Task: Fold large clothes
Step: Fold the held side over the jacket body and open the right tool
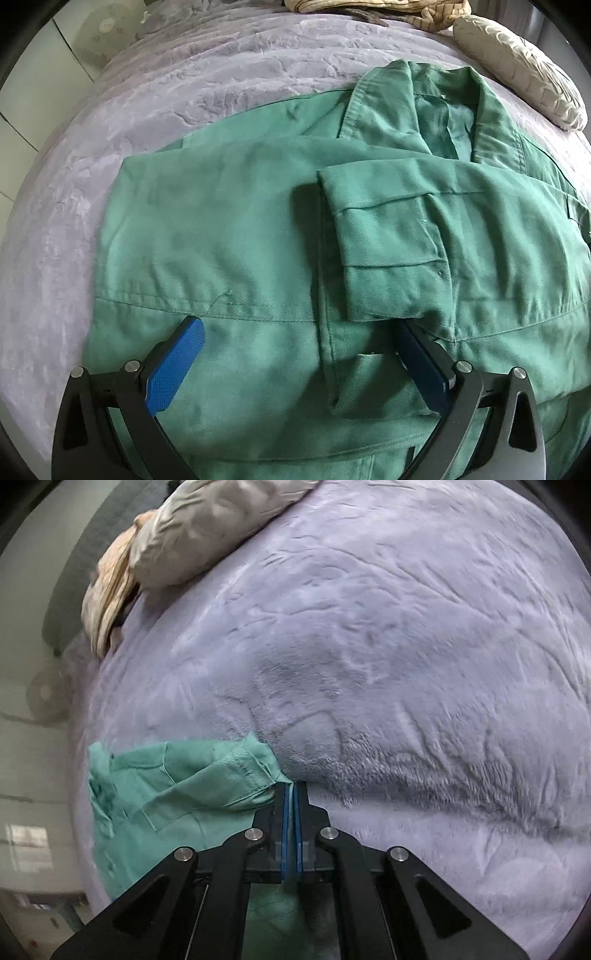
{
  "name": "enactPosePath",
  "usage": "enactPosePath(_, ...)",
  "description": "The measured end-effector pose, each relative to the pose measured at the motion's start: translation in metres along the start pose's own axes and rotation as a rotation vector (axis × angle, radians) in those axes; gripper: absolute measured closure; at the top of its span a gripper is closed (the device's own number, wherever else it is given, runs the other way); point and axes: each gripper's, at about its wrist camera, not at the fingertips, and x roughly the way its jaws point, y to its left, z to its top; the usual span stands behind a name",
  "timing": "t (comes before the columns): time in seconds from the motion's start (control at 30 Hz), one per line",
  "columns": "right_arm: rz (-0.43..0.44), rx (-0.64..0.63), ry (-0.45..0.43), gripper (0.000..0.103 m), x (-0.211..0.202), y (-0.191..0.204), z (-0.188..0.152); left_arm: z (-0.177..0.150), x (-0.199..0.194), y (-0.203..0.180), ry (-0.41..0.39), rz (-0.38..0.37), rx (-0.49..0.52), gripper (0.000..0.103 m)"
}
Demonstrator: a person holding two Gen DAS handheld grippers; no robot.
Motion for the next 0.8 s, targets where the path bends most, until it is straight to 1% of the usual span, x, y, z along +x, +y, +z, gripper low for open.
enactPosePath(0.07, -0.02, 0.029, -0.007, 0.1, -0.012, -0.002, -0.005, 0.0, -0.009, 0.007, -0.015, 0.031, 0.016, 0.001)
enactPosePath(0.1, -0.042, 0.022, -0.01, 0.1, -0.024, -0.004, -0.009, -0.001, -0.016, 0.012, -0.03, 0.026, 0.019, 0.001)
enactPosePath(0.17, -0.067, -0.053, -0.024, 0.1, -0.048, 0.006, -0.022, -0.003, -0.028, 0.018, -0.037, -0.002, 0.019, 0.014)
enactPosePath(0.2, -0.063, -0.08, -0.026, 0.099, -0.057, 0.007, -0.027, -0.004, -0.033, 0.02, -0.026, -0.019, 0.023, 0.019)
enactPosePath(0.3, -0.02, -0.166, -0.007, 0.099, -0.076, 0.025, -0.057, -0.01, -0.041, 0.016, -0.03, -0.056, 0.04, 0.019)
enactPosePath(0.33, -0.007, -0.186, 0.011, 0.099, -0.076, 0.03, -0.068, -0.013, -0.042, 0.008, -0.03, -0.067, 0.058, 0.019)
enactPosePath(0.37, 0.001, -0.202, 0.036, 0.099, -0.073, 0.035, -0.079, -0.015, -0.039, 0.002, -0.028, -0.063, 0.074, 0.019)
enactPosePath(0.4, 0.007, -0.21, 0.063, 0.099, -0.067, 0.037, -0.089, -0.018, -0.032, -0.005, -0.017, -0.043, 0.092, 0.019)
enactPosePath(0.43, 0.006, -0.215, 0.089, 0.099, -0.058, 0.039, -0.099, -0.021, -0.026, -0.007, -0.009, -0.033, 0.101, 0.019)
enactPosePath(0.47, -0.021, -0.219, 0.106, 0.099, -0.048, 0.039, -0.107, -0.023, -0.019, -0.008, -0.006, -0.035, 0.099, 0.019)
enactPosePath(0.53, -0.075, -0.208, 0.131, 0.102, -0.03, 0.029, -0.115, -0.025, -0.014, -0.001, -0.004, -0.08, 0.059, 0.019)
enactPosePath(0.57, -0.062, -0.194, 0.136, 0.102, -0.024, 0.022, -0.116, -0.025, -0.014, 0.003, 0.002, -0.097, 0.047, 0.019)
enactPosePath(0.6, -0.025, -0.172, 0.13, 0.103, -0.021, 0.013, -0.116, -0.025, -0.016, 0.007, 0.002, -0.099, 0.045, 0.019)
enactPosePath(0.63, -0.008, -0.158, 0.128, 0.103, -0.021, 0.01, -0.115, -0.025, -0.019, 0.01, -0.007, -0.092, 0.05, 0.019)
enactPosePath(0.67, 0.003, -0.143, 0.128, 0.103, -0.024, 0.008, -0.114, -0.027, -0.023, 0.013, -0.018, -0.07, 0.058, 0.019)
enactPosePath(0.73, -0.029, -0.148, 0.118, 0.103, -0.031, 0.009, -0.113, -0.029, -0.023, 0.023, -0.02, -0.006, 0.071, 0.019)
enactPosePath(0.77, -0.057, -0.162, 0.113, 0.103, -0.035, 0.012, -0.114, -0.031, -0.021, 0.028, -0.003, 0.028, 0.071, 0.019)
enactPosePath(0.8, -0.077, -0.168, 0.11, 0.103, -0.04, 0.013, -0.115, -0.034, -0.018, 0.034, 0.021, 0.045, 0.064, 0.019)
